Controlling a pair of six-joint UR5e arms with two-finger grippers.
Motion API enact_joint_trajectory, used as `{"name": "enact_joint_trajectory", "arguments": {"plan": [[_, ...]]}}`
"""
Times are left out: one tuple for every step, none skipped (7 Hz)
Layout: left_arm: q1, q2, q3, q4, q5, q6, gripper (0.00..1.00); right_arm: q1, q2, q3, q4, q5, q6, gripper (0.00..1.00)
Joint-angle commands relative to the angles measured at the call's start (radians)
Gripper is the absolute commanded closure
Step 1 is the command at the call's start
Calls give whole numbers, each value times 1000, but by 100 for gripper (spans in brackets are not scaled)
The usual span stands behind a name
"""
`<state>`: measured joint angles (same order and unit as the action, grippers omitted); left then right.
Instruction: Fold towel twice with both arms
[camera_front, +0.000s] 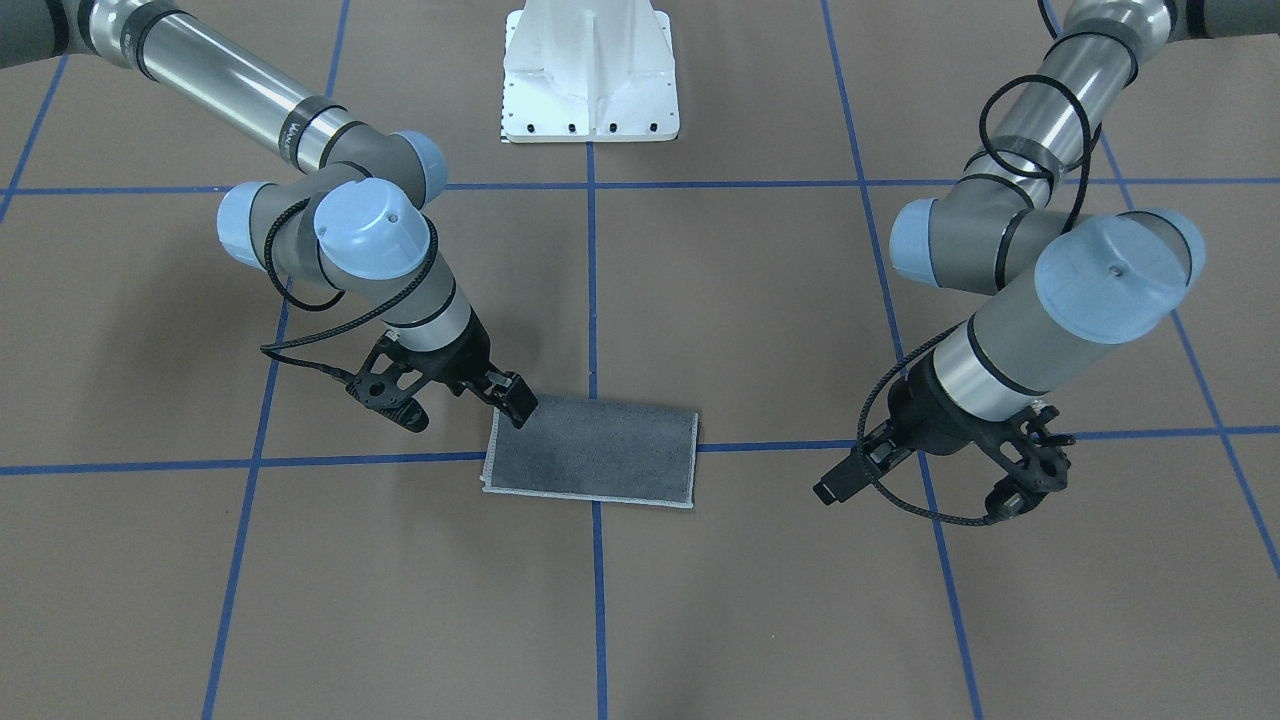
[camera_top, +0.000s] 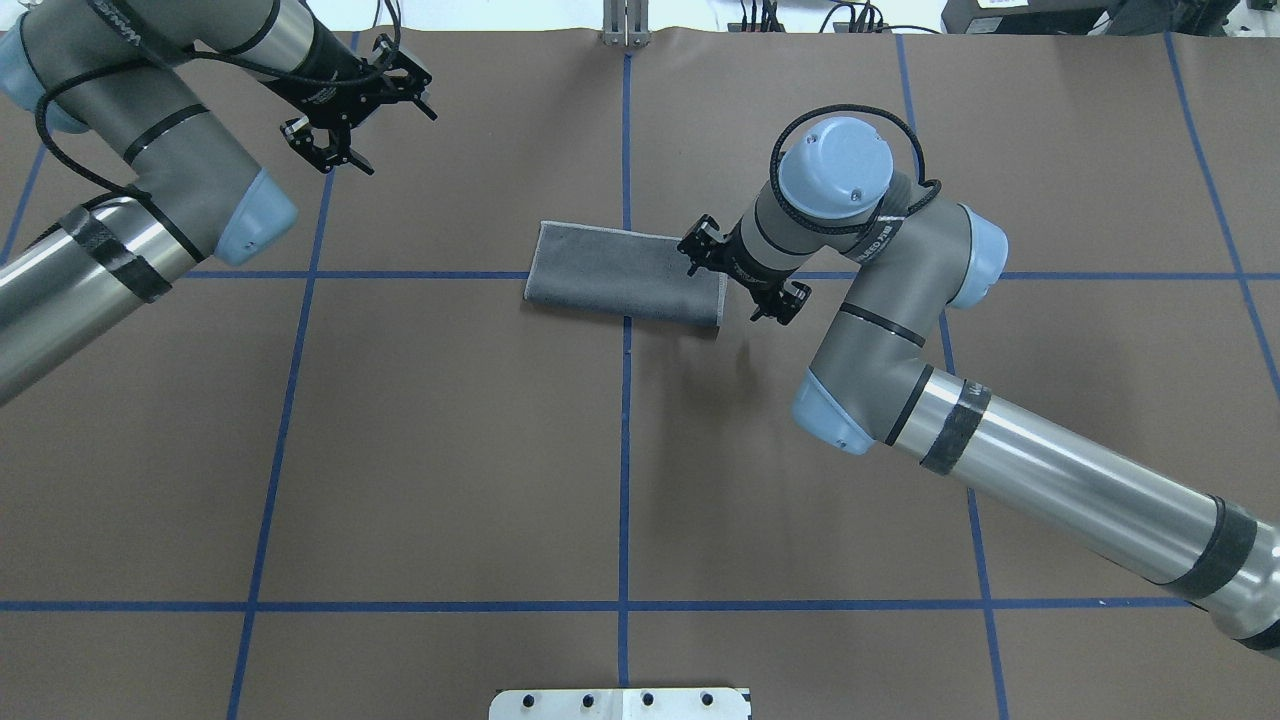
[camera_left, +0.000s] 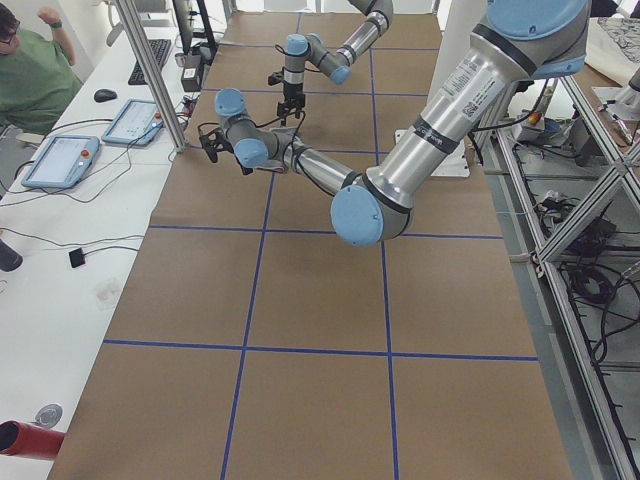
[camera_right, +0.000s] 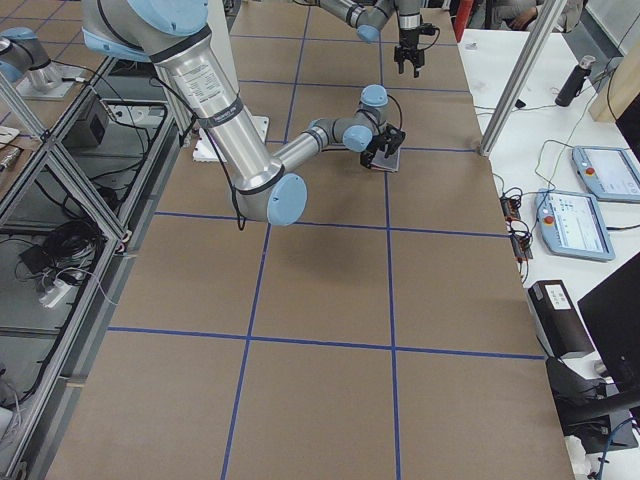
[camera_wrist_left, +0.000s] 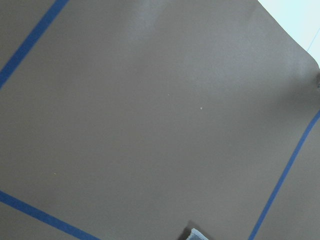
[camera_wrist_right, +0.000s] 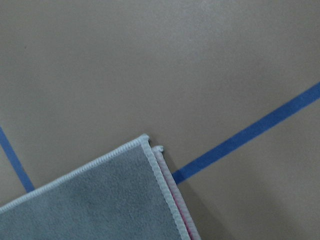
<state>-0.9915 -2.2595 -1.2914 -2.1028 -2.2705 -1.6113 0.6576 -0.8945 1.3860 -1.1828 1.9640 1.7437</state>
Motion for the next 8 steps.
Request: {"name": "enact_joint_trajectory", "arguments": {"plan": [[-3,6,-2,0,-4,7,0,-30,0,-1,-9,-25,-7,13],[0,6,0,0,-4,7,0,-30,0,-5,-9,-28,-16,15],[2,6,0,0,-3,7,0,-29,2,-5,-11,-33,-19,20],[2,6,0,0,-3,7,0,-27,0,-5,-11,-33,-18,37],[2,5,0,0,-3,7,0,-20,3,-5,-9,-33,-18,43],[2,5,0,0,-3,7,0,-16,3,-5,-6,-33,-15,43],[4,3,0,0,-1,7,0,-12,5,-5,-6,-33,-10,57],[4,3,0,0,-1,7,0,-12,5,-7,-6,-33,-7,80]]}}
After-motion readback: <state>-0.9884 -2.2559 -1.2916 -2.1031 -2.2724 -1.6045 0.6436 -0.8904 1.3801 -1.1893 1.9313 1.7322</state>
